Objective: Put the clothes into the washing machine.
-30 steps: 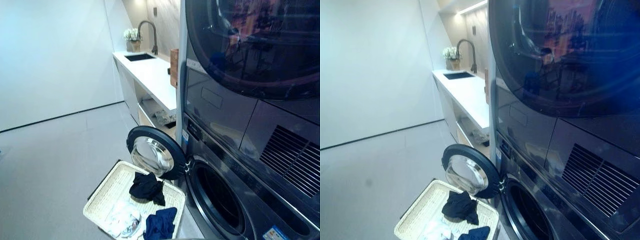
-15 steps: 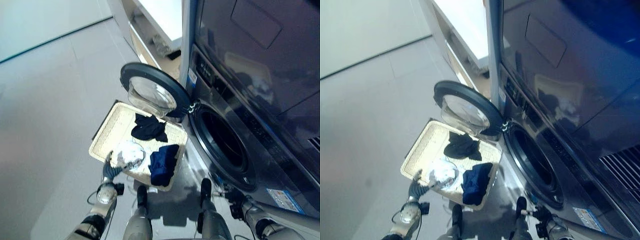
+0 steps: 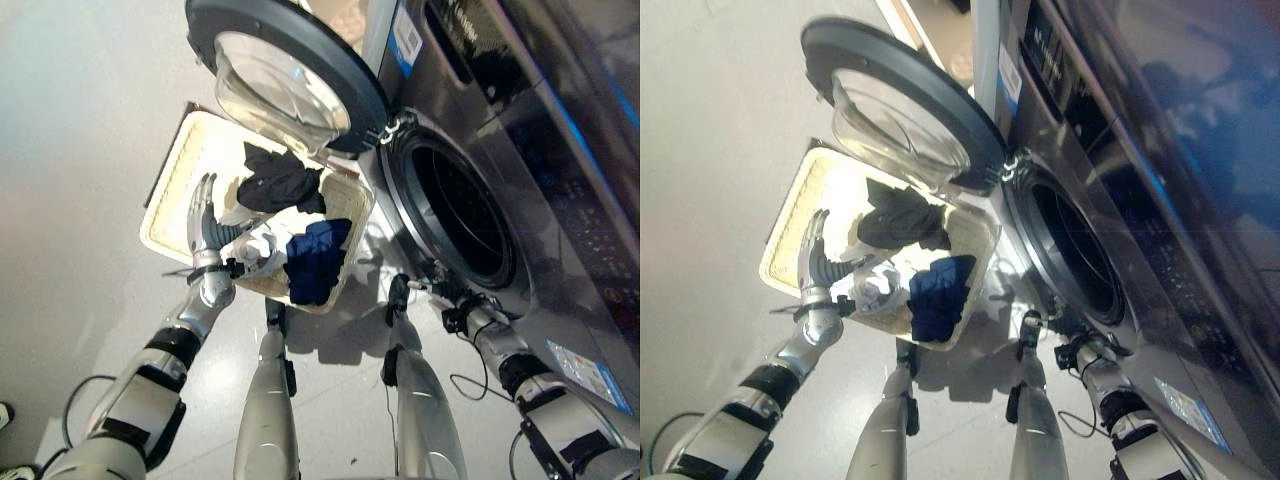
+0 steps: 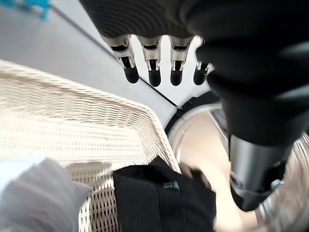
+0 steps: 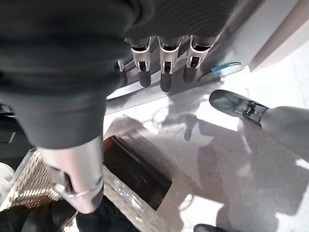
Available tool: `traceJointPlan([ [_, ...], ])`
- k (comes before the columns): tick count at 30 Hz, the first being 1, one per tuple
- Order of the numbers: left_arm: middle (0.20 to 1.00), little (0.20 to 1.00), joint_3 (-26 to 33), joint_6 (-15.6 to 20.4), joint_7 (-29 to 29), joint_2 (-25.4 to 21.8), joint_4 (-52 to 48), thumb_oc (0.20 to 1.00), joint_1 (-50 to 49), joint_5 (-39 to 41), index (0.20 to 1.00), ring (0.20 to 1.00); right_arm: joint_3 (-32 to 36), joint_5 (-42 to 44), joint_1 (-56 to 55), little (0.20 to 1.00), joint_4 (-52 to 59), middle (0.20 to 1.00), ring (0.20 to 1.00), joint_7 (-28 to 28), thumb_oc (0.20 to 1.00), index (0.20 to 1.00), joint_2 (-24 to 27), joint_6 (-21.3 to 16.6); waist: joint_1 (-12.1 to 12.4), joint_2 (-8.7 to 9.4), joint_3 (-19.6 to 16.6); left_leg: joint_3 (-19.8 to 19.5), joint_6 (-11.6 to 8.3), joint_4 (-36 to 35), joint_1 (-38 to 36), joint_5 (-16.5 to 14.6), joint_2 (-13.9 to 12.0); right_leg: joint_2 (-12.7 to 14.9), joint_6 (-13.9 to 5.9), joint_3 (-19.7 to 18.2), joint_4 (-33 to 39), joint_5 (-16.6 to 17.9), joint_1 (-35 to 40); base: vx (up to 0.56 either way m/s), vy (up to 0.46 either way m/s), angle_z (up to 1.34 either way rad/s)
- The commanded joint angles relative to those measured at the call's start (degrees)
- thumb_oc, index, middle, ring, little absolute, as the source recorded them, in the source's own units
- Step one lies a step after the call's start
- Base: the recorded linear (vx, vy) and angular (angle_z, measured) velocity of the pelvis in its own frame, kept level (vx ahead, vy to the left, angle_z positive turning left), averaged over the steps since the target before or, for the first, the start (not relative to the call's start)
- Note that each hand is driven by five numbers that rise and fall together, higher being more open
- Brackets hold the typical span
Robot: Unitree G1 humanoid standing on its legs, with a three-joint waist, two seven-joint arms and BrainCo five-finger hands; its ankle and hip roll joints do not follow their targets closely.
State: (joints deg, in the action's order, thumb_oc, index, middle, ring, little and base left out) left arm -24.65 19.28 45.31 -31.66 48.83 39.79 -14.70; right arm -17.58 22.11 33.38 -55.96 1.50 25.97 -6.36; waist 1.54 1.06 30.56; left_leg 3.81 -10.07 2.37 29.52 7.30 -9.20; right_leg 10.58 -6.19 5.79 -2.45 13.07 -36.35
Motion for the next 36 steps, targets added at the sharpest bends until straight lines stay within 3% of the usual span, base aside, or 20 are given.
traceJointPlan([
  [1,1.000,1.000,0.8,-4.0,-0.1,-3.1,1.3,1.000,1.4,-2.4,1.000,1.000,-0.7,2.2,-0.2,1.000,2.8,1.000,1.000,-0.2,1.000,1.000,2.9,-0.6,-0.6,1.47,-0.8,-6.1,2.62,8.0,8.1,-2.2,1.0,2.9,-4.09,-1.9,-10.2,-3.8,-6.1,-0.05,-0.016,0.02],
  [7,1.000,1.000,-1.4,-7.4,-4.8,-4.2,5.4,1.000,4.1,-1.0,1.000,1.000,-1.4,3.2,1.8,1.000,3.8,1.000,1.000,-0.3,1.000,1.000,3.9,-1.1,-1.6,1.47,-0.8,-6.7,2.53,10.9,12.9,-2.3,1.4,2.2,-4.16,-2.3,-12.2,-3.6,-10.7,0.00,0.000,0.00],
  [9,1.000,1.000,-2.1,-9.4,-6.6,-4.7,8.6,1.000,6.0,2.8,1.000,1.000,-2.4,4.0,3.1,1.000,4.2,1.000,1.000,-0.6,1.000,1.000,4.4,-1.6,-2.1,1.40,-0.8,-6.8,2.57,12.6,15.6,-2.7,1.6,1.4,-3.83,-2.7,-13.8,-3.9,-13.5,0.00,0.000,0.00],
  [22,1.000,1.000,1.4,-16.9,-13.5,-3.8,15.5,1.000,8.4,14.9,1.000,1.000,-3.7,5.0,7.0,1.000,4.5,1.000,1.000,-1.3,1.000,1.000,5.0,-2.3,-2.6,1.04,-0.8,-8.2,2.66,14.1,21.4,-2.2,2.6,0.1,-3.20,-2.9,-16.9,-4.1,-19.8,0.00,-0.002,0.00],
  [25,1.000,1.000,1.4,-18.0,-13.7,-3.8,15.4,1.000,8.8,15.3,1.000,1.000,-3.8,5.1,7.3,1.000,4.8,1.000,1.000,-1.5,1.000,1.000,5.1,-2.1,-2.7,1.07,-0.8,-8.4,2.67,14.2,21.9,-2.2,2.6,0.0,-3.16,-2.9,-17.1,-4.1,-20.4,0.00,0.000,0.00],
  [26,1.000,1.000,1.1,-20.2,-14.6,-4.0,15.7,1.000,9.8,16.3,1.000,1.000,-3.9,5.1,7.6,1.000,5.3,1.000,1.000,-1.5,1.000,1.000,5.2,-1.7,-2.9,1.15,-0.8,-8.6,2.70,14.2,22.4,-2.2,2.7,-0.2,-3.19,-3.0,-17.1,-4.0,-20.9,0.00,0.000,0.00],
  [36,1.000,1.000,-1.4,-23.2,-21.5,-3.7,18.2,1.000,15.2,16.6,1.000,1.000,-6.0,6.3,9.5,1.000,7.4,1.000,1.000,-1.9,1.000,1.000,5.4,-2.3,-3.8,1.88,-0.8,-8.9,2.80,14.6,25.0,-1.9,2.9,-0.7,-3.29,-3.1,-17.6,-3.5,-23.6,0.01,0.002,0.01],
])
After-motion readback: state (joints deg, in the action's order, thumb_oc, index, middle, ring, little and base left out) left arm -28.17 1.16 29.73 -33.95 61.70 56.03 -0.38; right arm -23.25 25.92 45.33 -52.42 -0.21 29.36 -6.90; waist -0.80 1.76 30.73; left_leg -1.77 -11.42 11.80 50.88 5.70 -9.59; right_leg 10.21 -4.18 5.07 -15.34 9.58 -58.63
